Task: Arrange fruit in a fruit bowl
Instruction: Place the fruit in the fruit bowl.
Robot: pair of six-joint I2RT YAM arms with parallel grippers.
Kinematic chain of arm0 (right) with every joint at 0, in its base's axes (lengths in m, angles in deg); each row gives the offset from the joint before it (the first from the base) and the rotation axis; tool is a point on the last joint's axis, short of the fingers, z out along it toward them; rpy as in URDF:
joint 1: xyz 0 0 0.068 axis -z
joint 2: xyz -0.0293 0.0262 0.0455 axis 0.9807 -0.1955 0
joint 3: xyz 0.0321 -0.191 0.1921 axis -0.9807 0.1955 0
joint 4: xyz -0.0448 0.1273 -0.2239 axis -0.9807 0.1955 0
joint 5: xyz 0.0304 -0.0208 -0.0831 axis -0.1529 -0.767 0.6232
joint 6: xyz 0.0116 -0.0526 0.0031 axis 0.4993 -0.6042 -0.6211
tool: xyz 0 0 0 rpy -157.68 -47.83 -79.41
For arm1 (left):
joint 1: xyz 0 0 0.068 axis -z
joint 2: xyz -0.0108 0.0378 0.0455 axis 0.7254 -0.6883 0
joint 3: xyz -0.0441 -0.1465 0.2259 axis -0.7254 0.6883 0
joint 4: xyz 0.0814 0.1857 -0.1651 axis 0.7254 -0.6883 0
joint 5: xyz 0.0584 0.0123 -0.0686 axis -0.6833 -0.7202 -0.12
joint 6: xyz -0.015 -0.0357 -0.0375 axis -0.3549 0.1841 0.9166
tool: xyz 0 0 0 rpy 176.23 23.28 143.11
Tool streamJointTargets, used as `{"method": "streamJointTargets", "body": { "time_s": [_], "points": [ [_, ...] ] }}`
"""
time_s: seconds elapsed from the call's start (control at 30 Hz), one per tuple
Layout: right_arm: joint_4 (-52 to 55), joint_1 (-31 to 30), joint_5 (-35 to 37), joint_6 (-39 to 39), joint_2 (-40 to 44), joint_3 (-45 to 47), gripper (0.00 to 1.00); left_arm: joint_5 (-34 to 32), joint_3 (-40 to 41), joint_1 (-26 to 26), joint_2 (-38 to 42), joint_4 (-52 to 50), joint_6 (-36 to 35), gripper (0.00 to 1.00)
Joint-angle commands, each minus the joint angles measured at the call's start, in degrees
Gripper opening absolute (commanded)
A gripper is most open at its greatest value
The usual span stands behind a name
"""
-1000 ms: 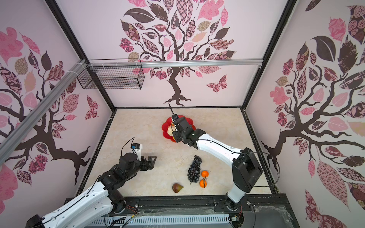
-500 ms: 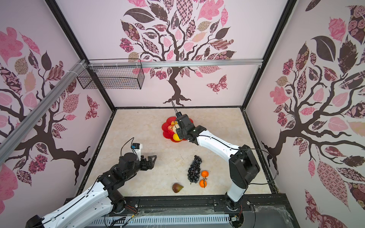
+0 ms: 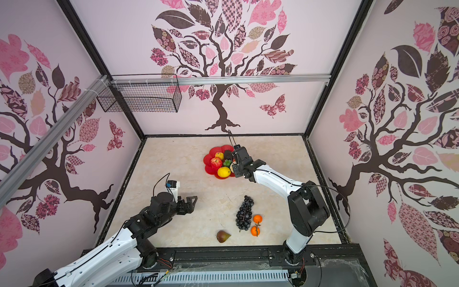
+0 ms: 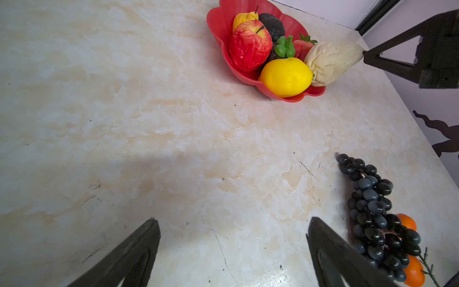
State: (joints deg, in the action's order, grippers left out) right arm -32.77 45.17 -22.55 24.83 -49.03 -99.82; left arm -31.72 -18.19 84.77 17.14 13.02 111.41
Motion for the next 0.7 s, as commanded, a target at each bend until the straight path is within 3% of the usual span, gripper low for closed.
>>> {"method": "streamJointTargets", "body": {
  "time_s": [0.0,0.43,0.67],
  "points": [
    [0.8,-0.2,-1.1,1.0,3.0,0.0,0.06,0.2,1.6,-0.1,0.0,1.3,-0.4,0.96],
    [1.6,-0.2,-8.5,1.6,1.3,0.9,0.05,0.3,1.5,-0.1,-0.2,1.4,-0.6,0.96],
    [2.0,-0.2,-9.1,1.9,-1.1,0.1,0.06,0.3,1.5,-0.1,-0.3,1.3,-0.6,0.96]
  ]
}}
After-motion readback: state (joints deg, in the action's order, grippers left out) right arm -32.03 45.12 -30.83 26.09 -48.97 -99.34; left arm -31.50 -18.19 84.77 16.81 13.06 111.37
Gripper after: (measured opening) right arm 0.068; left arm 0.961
